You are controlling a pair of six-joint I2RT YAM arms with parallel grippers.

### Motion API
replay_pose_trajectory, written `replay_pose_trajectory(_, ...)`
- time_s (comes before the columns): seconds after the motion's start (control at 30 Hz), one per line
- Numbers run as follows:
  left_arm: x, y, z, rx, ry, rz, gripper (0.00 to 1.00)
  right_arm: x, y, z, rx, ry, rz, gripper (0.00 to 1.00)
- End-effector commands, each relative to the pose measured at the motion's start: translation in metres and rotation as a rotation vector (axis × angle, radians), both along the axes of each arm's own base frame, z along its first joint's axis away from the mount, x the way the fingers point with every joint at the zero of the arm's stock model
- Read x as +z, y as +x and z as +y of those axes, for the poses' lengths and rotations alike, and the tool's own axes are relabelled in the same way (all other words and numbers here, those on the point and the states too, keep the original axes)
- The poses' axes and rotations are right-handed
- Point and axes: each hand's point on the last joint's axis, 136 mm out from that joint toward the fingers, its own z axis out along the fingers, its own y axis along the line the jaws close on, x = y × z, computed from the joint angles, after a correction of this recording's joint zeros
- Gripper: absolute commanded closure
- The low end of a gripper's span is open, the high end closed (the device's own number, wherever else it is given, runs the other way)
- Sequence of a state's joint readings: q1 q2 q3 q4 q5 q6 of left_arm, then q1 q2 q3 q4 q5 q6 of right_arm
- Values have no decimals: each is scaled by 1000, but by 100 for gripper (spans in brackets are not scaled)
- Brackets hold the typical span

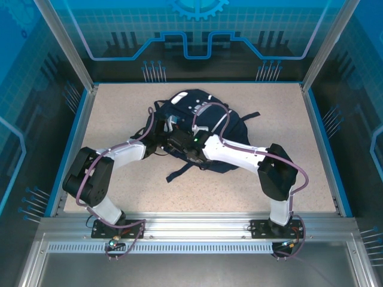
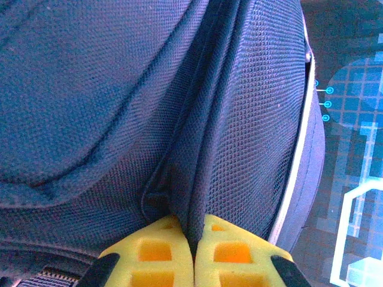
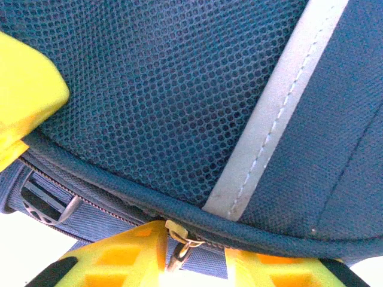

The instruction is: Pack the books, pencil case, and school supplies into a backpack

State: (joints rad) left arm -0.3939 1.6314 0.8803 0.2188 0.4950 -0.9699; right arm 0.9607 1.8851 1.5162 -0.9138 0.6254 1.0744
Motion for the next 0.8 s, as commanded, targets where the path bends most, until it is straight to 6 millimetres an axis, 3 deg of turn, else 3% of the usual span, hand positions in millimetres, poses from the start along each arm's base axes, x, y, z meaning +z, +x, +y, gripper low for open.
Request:
replay_pose_trajectory(0.0, 22, -6, -17, -89, -54, -45, 100, 8, 22, -9, -9, -55, -59, 71)
replay_pose_trajectory(0.3, 14, -4, -9, -57, -5, -41, 100, 12, 13, -30, -48, -89, -58, 99)
replay_pose_trajectory(0.63, -15, 6, 37, 63, 105, -6, 100, 22, -21, -104, -100, -198, -73, 100)
replay_pose_trajectory(0.77, -17, 9, 45, 75, 112, -7, 100, 23, -23, -121, -105, -212, -72, 100)
